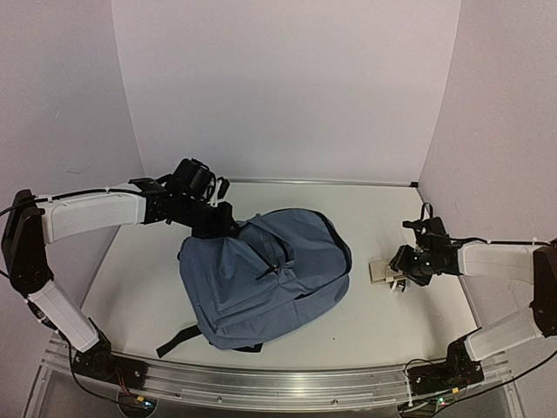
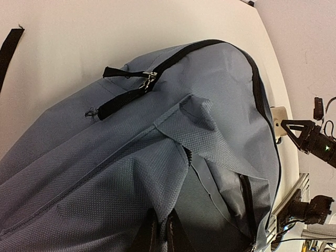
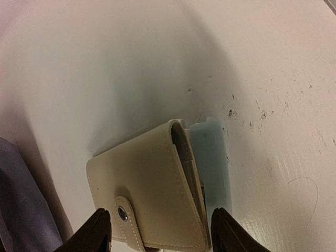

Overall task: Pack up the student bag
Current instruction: Pick up the personal item from the center of the board.

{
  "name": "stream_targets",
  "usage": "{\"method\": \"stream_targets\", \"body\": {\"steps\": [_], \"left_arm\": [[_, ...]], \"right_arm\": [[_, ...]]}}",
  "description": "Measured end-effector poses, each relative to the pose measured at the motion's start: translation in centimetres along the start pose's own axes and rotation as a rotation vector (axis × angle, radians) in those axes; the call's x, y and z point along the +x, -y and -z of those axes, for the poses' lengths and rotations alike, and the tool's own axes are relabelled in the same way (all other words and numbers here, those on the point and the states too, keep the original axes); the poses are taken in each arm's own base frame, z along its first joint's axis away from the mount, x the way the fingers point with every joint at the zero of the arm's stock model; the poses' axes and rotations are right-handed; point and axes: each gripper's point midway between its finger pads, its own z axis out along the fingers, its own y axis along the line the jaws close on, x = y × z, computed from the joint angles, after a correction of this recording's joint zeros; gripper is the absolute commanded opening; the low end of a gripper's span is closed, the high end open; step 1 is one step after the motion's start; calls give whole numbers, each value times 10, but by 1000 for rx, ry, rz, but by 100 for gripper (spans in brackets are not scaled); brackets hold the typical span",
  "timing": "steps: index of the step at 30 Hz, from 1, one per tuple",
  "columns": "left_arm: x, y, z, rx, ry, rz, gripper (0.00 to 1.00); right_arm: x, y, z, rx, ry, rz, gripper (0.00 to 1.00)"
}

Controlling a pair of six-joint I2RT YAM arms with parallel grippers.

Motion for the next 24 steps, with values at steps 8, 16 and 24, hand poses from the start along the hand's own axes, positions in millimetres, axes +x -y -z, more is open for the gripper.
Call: {"method": "stream_targets", "body": {"steps": [8, 16, 24], "left_arm": [[0, 0, 0, 0, 0, -1, 0], [1, 1, 0, 7, -5, -14, 0], [1, 2, 1, 20, -13, -11, 0]], "right_arm": [[1, 2, -1, 8, 0, -2, 25], [1, 1, -1, 1, 6, -8, 0], [-8, -17, 18, -99, 33, -7, 0]]}}
